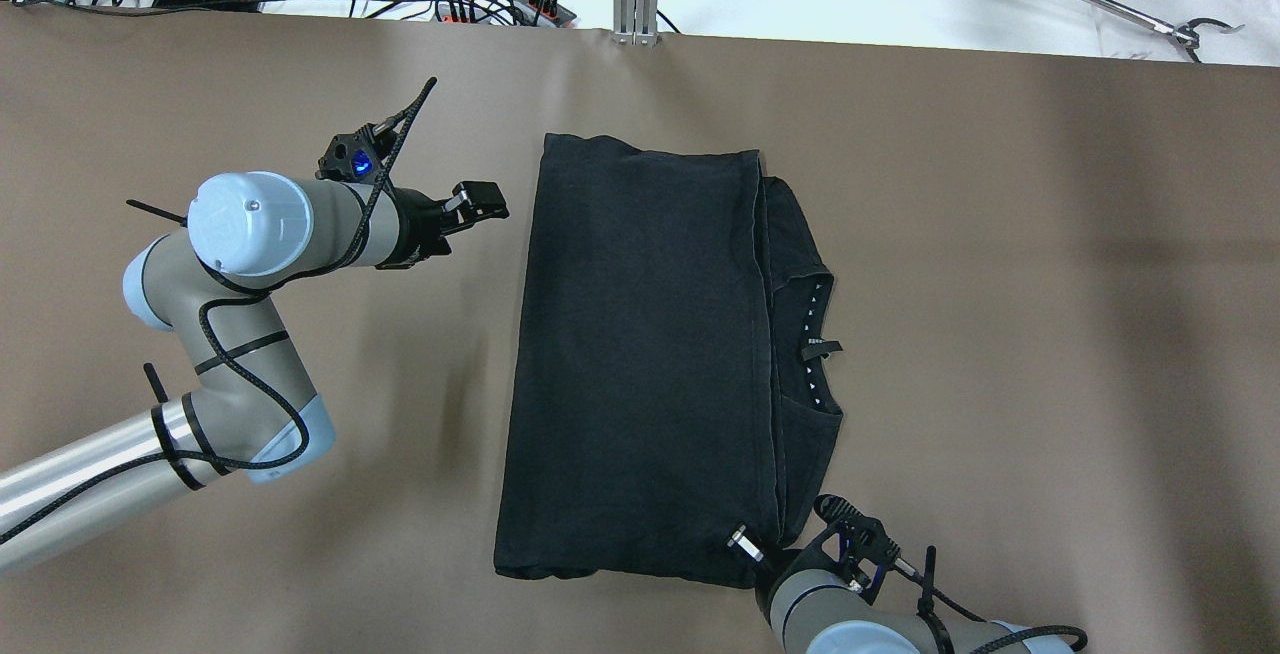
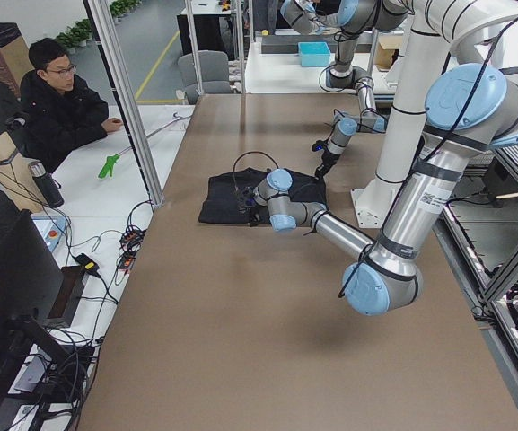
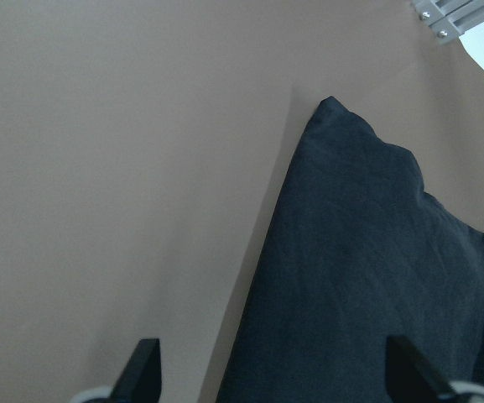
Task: Fold clothes
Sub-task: 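Move both grippers to the folded shirt's end nearest the robot and grasp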
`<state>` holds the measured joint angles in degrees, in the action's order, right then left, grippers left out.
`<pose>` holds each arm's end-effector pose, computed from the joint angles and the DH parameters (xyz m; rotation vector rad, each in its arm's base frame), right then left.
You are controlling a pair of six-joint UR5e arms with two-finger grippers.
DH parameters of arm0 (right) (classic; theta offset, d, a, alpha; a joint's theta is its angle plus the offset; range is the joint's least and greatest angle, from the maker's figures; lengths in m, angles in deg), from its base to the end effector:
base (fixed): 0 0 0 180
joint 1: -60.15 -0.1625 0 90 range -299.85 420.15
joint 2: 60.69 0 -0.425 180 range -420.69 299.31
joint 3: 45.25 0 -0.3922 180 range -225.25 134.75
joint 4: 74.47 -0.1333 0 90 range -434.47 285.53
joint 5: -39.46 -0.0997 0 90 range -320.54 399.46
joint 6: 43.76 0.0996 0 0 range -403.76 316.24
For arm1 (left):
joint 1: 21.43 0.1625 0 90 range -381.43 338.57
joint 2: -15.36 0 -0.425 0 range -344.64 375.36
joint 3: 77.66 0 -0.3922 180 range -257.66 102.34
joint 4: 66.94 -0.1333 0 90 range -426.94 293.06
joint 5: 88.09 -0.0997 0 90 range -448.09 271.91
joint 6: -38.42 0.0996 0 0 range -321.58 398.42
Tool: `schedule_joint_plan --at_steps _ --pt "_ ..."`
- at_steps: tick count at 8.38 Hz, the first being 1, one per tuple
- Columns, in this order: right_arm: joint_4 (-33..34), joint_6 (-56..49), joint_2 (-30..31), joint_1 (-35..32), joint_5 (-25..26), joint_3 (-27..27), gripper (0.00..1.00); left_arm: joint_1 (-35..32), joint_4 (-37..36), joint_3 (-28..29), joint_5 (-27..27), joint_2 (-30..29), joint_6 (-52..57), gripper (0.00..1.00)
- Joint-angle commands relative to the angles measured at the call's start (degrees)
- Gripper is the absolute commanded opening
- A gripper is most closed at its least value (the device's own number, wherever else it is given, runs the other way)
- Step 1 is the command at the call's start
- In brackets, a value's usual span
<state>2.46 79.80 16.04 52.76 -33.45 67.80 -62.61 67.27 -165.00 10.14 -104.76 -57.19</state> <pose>-0.5252 -0.2321 0.3301 0.0808 -0.9220 0.7931 0.4381 -0.5414 0.2856 0.2678 1.2498 -0.6154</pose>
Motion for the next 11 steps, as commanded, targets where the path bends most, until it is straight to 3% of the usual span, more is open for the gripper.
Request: schedule_joint_plan --at_steps 1,2,3,5,8,9,11 --pt "-0.02 -0.42 0.09 -0.78 -0.21 -0.11 0.26 0.13 0.0 0.07 -0.14 0.32 -0.19 0.94" --pt "0.07 -0.34 0.09 -0.78 -0.21 0.06 0.22 0.31 0.0 0.16 -0.14 0.41 -0.27 0.94" --pt "0.07 -0.43 0.09 -0.96 -0.21 0.24 0.0 0.48 0.0 0.16 -0.75 0.33 -0.36 0.94" --pt "0.68 -0.69 0.17 -1.39 -0.48 2.42 0.0 0.48 0.0 -0.02 -1.11 0.15 -0.71 0.94" --pt "7.88 -0.69 0.09 -1.05 -1.0 7.35 0.0 0.83 0.0 -4.21 -1.19 1.02 -8.93 0.94" --pt "7.89 -0.69 0.09 -0.79 -1.01 7.44 0.0 4.66 0.0 -8.76 -3.28 4.68 -13.76 0.94" --pt "7.72 -0.43 0.09 -0.34 -1.62 7.45 0.0 16.85 -0.09 -19.13 -14.93 13.29 -18.88 0.94"
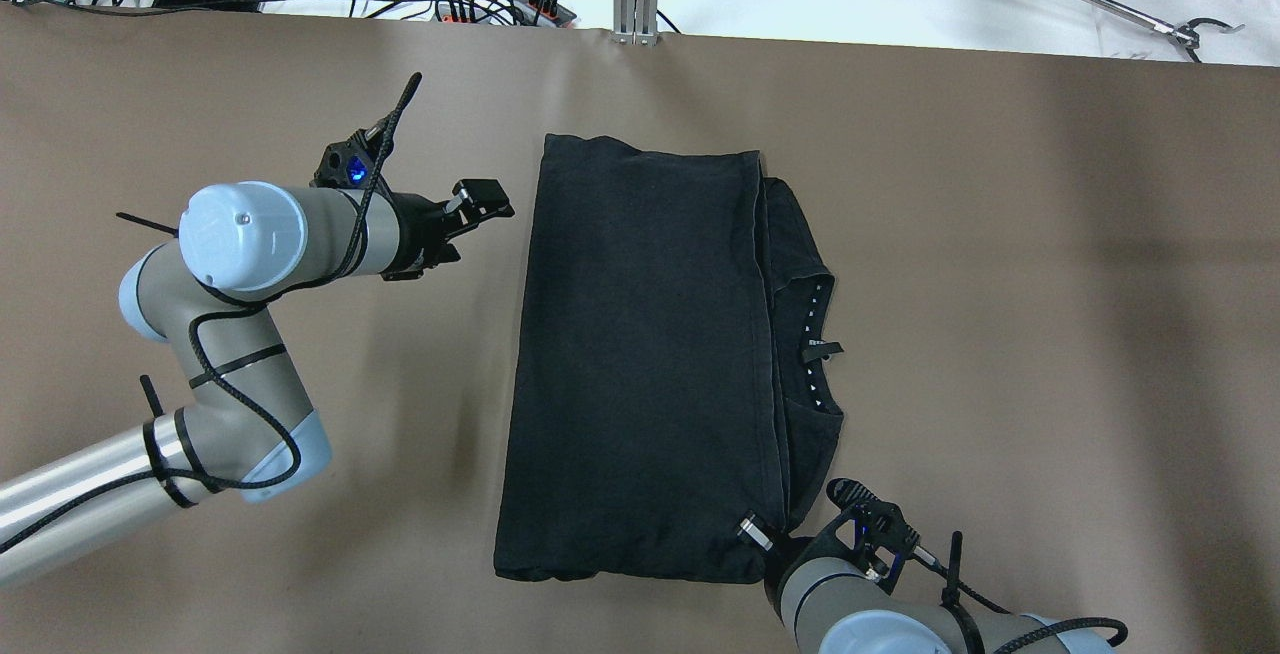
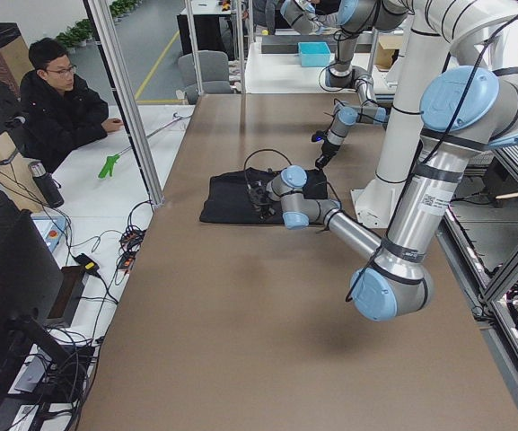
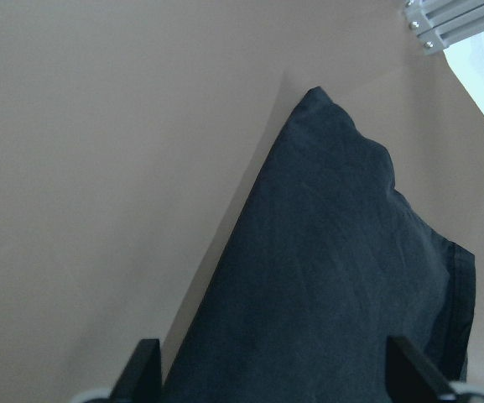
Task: Fold clothes
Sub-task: 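Move both grippers to the folded shirt's end nearest the robot and grasp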
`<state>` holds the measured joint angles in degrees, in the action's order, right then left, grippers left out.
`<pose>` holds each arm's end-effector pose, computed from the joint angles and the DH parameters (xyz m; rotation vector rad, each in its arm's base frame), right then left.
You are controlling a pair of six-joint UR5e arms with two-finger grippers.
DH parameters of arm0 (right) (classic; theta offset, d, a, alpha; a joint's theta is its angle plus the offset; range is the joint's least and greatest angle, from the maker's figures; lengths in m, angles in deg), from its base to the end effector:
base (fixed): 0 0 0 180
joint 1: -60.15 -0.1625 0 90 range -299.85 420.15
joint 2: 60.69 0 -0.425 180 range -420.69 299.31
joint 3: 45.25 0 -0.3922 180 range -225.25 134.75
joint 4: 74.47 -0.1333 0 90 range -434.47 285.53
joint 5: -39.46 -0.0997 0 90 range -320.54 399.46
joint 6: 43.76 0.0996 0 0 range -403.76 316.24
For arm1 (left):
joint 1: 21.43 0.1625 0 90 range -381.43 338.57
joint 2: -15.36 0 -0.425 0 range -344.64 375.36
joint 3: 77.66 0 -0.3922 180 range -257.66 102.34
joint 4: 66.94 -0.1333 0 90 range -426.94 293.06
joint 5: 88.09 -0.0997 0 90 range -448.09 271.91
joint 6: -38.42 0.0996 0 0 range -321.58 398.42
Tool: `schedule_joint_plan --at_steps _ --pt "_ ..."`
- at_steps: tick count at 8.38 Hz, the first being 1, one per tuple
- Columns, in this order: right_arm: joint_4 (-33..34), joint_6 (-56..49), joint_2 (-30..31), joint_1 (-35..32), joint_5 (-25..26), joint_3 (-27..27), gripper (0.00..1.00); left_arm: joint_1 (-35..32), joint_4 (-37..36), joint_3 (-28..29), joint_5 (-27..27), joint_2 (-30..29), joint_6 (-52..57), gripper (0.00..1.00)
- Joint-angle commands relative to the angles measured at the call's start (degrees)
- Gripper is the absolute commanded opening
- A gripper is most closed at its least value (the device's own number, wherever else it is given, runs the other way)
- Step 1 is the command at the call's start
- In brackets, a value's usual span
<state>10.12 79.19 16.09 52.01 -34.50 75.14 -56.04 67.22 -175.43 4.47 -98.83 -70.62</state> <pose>-0.4908 -0.2327 0.2932 0.0760 -0.9113 0.7877 0.4432 -0.4624 0.2697 0.1467 1.3610 -0.7613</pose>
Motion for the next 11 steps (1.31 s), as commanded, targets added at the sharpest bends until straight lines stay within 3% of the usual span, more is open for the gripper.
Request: schedule_joint_plan --at_steps 1,3,4,5,9,11 --pt "-0.12 0.44 -0.05 0.4 -1.87 0.28 0.0 17.83 -0.3 -11.8 -17.33 9.92 -8.61 0.94" --pt "-0.39 0.62 -0.14 0.4 -2.59 0.28 0.0 28.5 -1.09 -11.66 -25.64 12.31 -11.09 0.89" --pt "-0.47 0.71 -0.14 0.4 -2.5 0.37 0.0 30.89 -1.09 -10.08 -26.02 12.67 -11.19 0.82" --pt "-0.47 0.71 -0.22 0.4 -2.5 0.46 0.0 31.7 -0.92 -7.37 -26.46 12.15 -11.71 0.78" --pt "-0.47 0.62 -0.23 0.31 -2.5 0.46 0.0 32.15 -0.92 -7.52 -26.64 11.7 -12.77 0.65" --pt "-0.47 0.62 -0.14 0.31 -2.5 0.46 0.0 32.15 -0.92 -7.61 -26.56 11.35 -12.77 0.37"
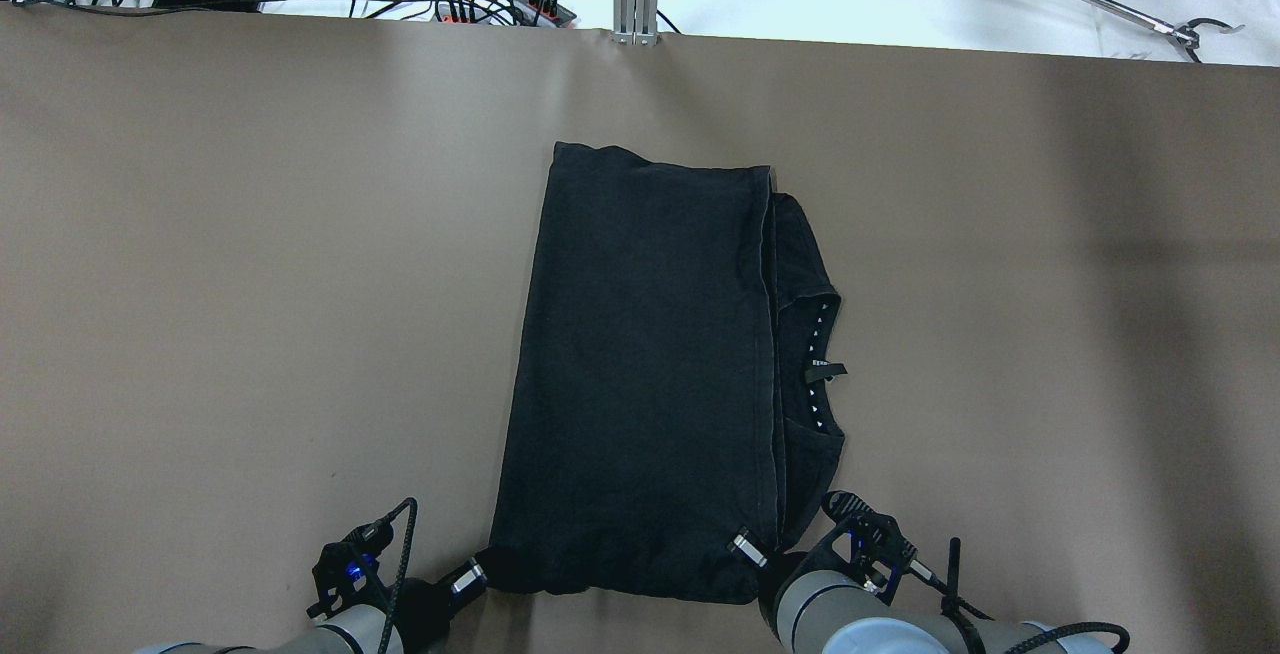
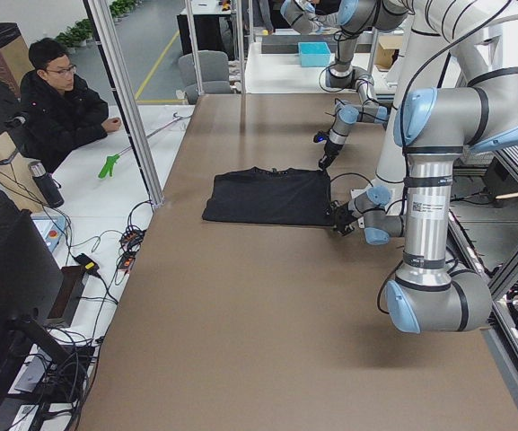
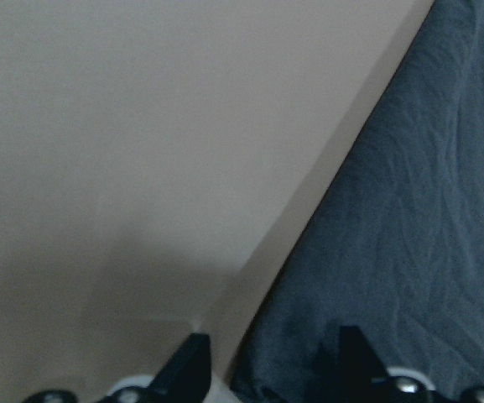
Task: Fold clothes
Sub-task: 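Move both grippers to the folded shirt's end nearest the robot and grasp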
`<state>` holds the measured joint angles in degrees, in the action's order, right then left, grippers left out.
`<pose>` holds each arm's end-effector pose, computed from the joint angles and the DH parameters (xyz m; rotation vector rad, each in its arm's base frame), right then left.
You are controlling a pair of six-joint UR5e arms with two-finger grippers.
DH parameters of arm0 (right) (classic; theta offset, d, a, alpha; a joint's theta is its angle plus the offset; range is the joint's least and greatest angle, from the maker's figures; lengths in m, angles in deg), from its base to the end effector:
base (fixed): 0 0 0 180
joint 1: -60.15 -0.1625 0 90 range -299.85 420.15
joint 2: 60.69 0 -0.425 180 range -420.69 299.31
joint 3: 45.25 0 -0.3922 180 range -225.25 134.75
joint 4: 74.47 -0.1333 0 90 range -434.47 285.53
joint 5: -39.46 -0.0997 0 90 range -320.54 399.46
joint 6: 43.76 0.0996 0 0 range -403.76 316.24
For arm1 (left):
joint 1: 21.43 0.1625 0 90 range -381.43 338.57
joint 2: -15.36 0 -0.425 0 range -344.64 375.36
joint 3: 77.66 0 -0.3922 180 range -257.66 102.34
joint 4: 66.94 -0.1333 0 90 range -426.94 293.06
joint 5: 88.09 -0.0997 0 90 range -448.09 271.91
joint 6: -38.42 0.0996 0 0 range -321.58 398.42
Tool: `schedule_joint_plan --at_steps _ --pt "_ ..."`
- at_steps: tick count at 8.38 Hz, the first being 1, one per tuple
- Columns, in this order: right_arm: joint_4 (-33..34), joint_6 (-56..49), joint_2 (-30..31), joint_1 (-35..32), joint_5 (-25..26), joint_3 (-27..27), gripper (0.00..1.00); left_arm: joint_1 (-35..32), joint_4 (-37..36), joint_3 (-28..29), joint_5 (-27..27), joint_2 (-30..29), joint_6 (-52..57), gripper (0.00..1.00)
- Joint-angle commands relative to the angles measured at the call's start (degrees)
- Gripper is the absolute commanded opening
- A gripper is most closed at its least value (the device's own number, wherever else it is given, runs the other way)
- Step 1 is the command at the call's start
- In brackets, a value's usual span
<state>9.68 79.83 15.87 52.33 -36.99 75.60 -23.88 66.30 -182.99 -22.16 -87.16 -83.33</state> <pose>-0.4916 -0.2256 0.2875 0.0220 -0.9229 0.7757 0.5493 -0.1976 0.3293 0.0449 1.3083 -0.7718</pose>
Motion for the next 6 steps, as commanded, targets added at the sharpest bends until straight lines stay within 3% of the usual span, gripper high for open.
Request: schedule_joint_plan --at_steps 1,2,5,6 --pt "-0.03 -0.01 0.08 0.0 -0.01 0.0 0.0 -0.01 0.0 -0.83 0.16 -0.31 -0.06 0.11" --pt "-0.03 -0.01 -0.01 0.0 -0.01 0.09 0.0 -0.01 0.0 -1.1 0.25 -0.31 -0.06 0.0" --pt "0.14 -0.01 0.61 -0.18 -0.01 3.67 0.0 0.34 -3.49 -6.62 0.42 0.65 -0.06 0.0" --pt "0.4 -0.01 1.39 -0.18 -0.1 5.95 0.0 0.34 -7.17 -10.9 0.51 0.66 -0.06 0.0"
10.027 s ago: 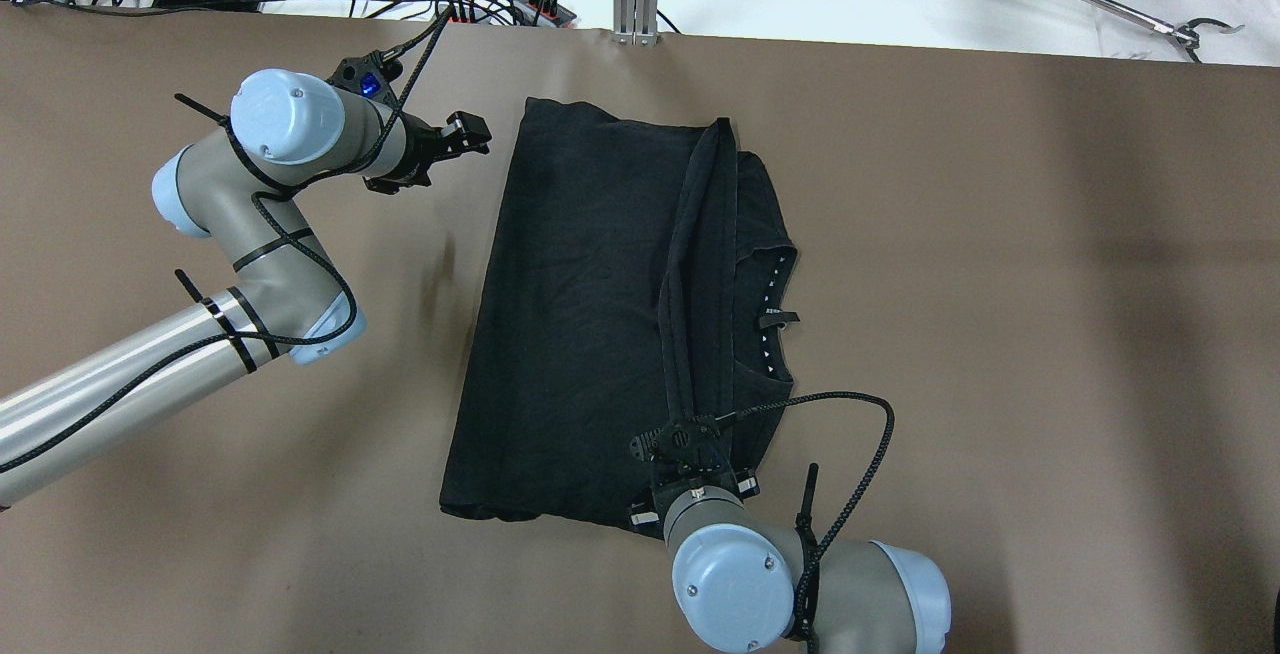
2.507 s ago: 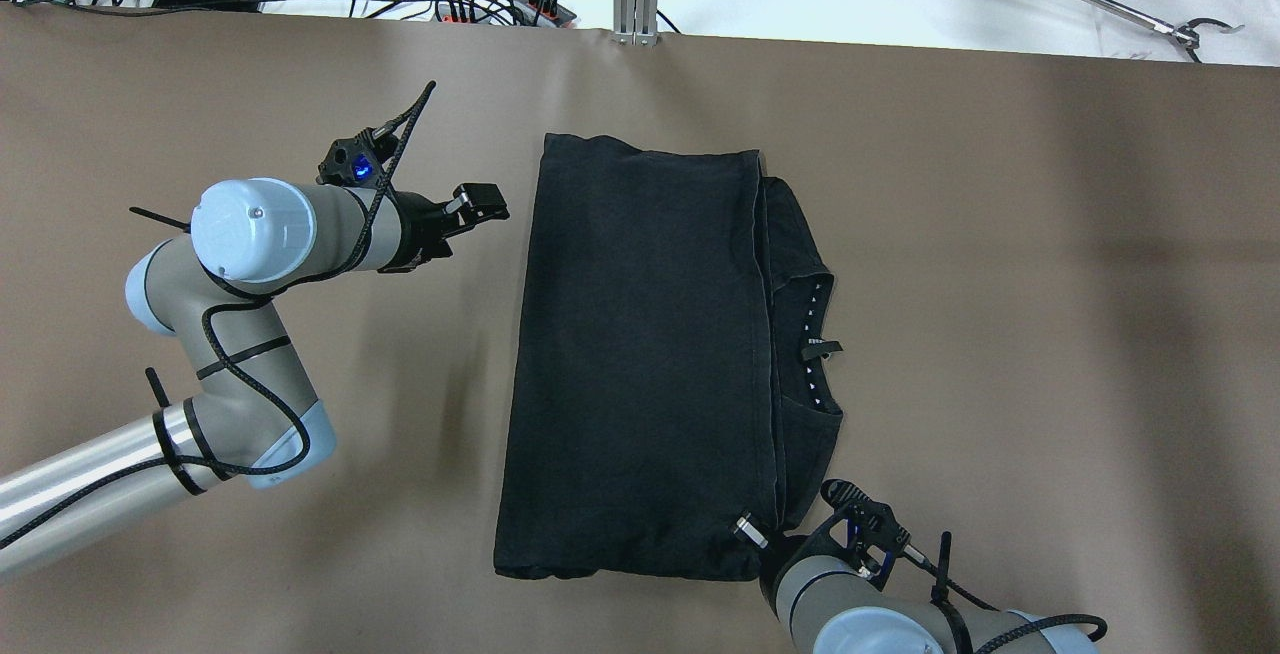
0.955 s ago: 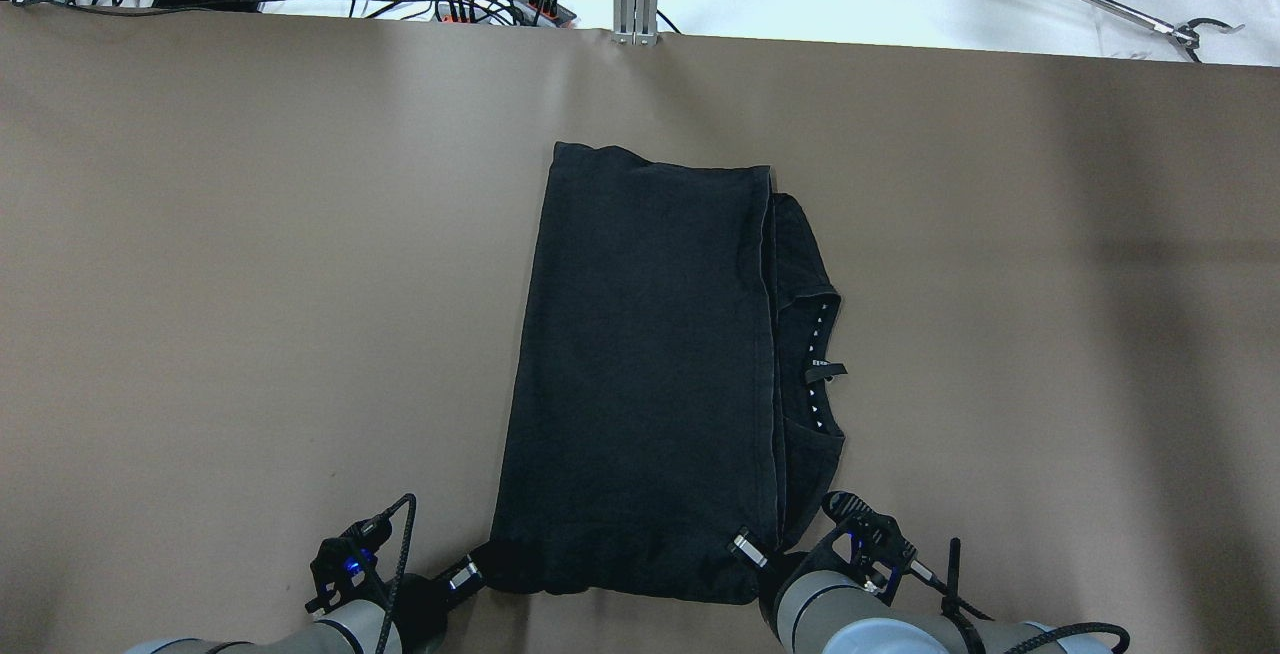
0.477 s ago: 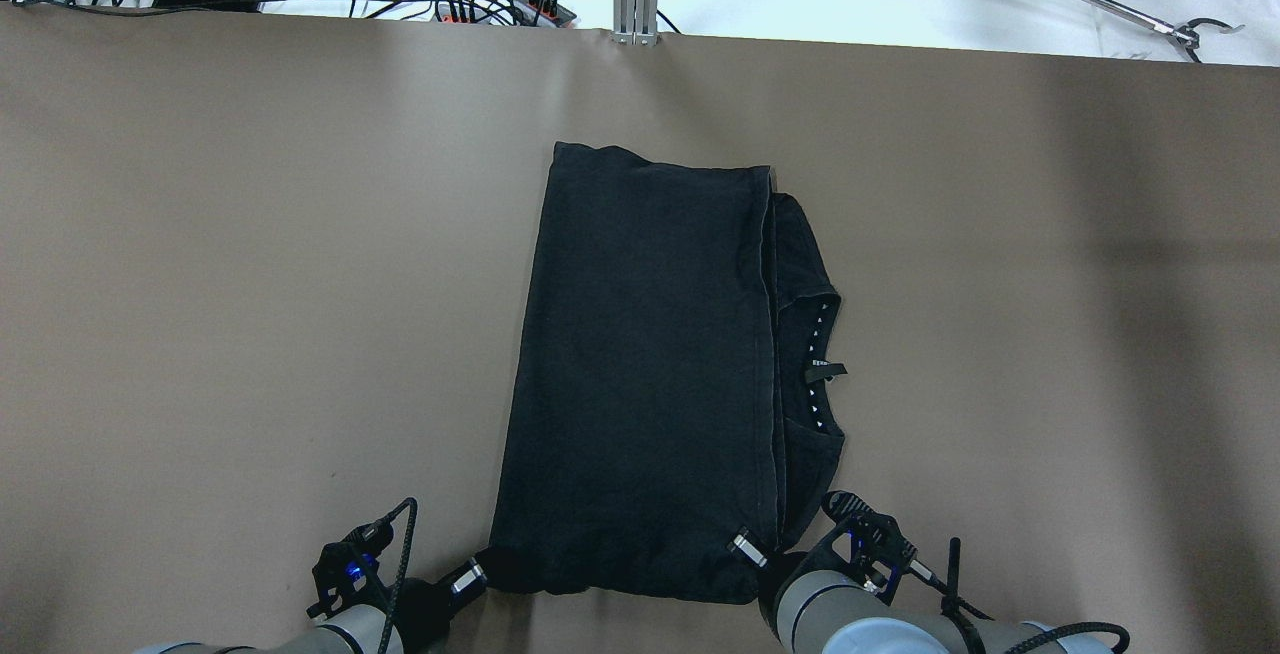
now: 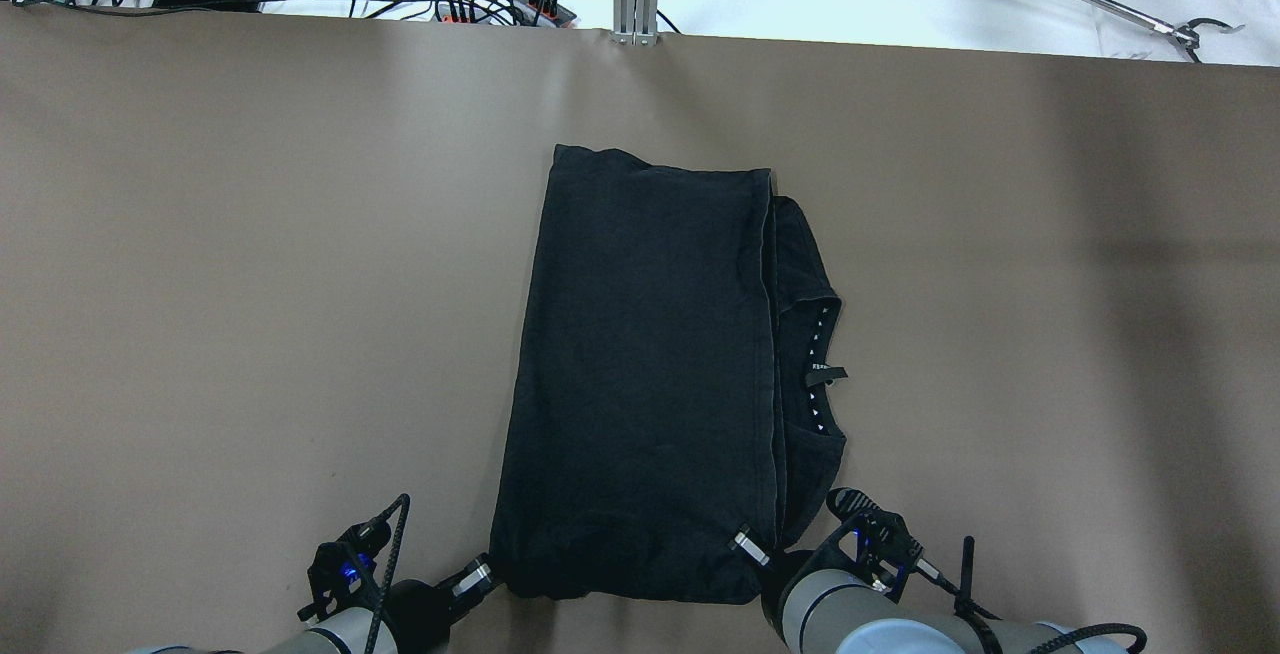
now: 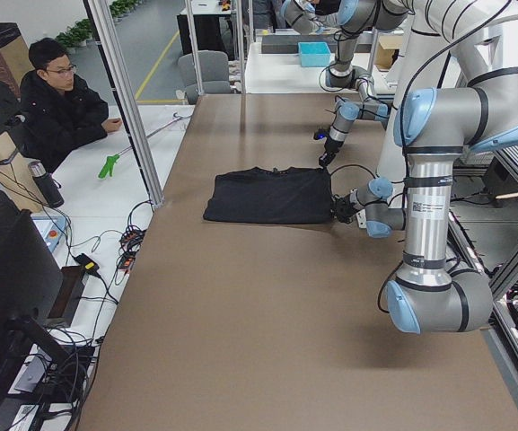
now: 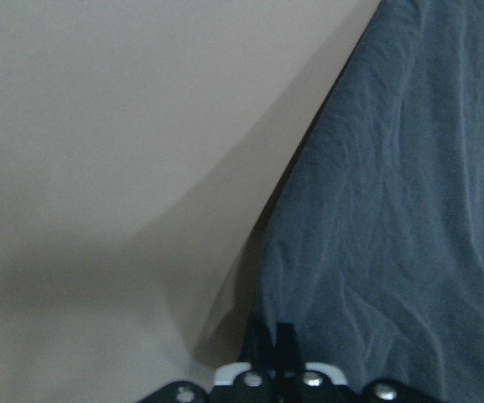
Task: Fold clothes
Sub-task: 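Lift the near end with both grippers and fold it away from the robot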
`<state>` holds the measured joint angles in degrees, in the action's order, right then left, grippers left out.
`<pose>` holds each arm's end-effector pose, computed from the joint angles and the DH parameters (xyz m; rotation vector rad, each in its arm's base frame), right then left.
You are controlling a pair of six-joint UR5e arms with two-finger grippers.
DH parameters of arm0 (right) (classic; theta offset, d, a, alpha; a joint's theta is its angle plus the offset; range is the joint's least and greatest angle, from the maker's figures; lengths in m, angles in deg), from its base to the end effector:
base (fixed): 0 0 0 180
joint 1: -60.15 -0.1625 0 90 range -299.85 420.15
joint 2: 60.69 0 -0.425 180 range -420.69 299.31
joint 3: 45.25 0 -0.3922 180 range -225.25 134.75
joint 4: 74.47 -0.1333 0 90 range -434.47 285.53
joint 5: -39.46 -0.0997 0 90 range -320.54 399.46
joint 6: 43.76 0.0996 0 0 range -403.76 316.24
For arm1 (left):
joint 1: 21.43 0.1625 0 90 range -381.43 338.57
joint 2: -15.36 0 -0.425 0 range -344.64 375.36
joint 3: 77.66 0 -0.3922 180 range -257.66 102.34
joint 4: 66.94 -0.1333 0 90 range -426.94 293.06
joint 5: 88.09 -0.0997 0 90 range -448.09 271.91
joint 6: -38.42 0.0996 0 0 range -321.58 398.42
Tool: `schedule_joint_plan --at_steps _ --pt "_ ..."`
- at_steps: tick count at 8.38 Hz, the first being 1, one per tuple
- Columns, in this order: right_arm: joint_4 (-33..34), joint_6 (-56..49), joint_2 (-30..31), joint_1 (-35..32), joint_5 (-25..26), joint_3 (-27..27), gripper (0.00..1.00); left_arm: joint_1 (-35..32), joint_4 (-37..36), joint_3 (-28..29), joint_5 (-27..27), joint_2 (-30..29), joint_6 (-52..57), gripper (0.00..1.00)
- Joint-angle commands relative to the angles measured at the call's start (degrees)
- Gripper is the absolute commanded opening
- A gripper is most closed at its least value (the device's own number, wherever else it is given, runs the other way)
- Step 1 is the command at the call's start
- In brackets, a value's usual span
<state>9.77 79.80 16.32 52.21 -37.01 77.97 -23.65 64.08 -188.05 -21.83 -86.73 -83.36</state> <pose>-0.4782 -0.2248 0.2746 0.0145 -0.9546 0.7772 0.5285 -0.1940 0.2978 0.0221 1.3476 -0.7687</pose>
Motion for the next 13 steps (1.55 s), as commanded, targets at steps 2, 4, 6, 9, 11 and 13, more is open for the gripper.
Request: schedule_joint_plan --at_steps 2,4,6,9,11,13 --pt "0.48 0.1 1.4 -2.23 -5.58 9.03 0.0 -0.68 -13.13 -14.04 1.49 -0.74 0.05 0.0" --pt "-0.21 -0.07 -0.61 -15.02 -15.59 6.01 0.0 -13.09 -13.42 -11.1 12.06 -4.86 0.67 0.0" --pt "-0.04 -0.95 -8.33 -24.89 -22.38 -2.24 0.0 -25.32 -13.42 -2.95 22.12 -12.05 2.24 0.0" --pt "-0.74 -5.16 -14.13 -30.54 -23.45 -12.42 0.0 -34.94 -13.07 12.18 27.69 -23.13 4.97 0.0" --pt "-10.87 -9.45 -19.06 -35.63 -28.71 -27.16 0.0 -38.2 -12.46 20.17 29.27 -27.53 5.41 0.0" --pt "-20.66 -16.38 -27.21 -38.8 -29.96 -45.7 0.25 -39.79 -6.62 39.43 28.06 -37.17 7.08 0.35"
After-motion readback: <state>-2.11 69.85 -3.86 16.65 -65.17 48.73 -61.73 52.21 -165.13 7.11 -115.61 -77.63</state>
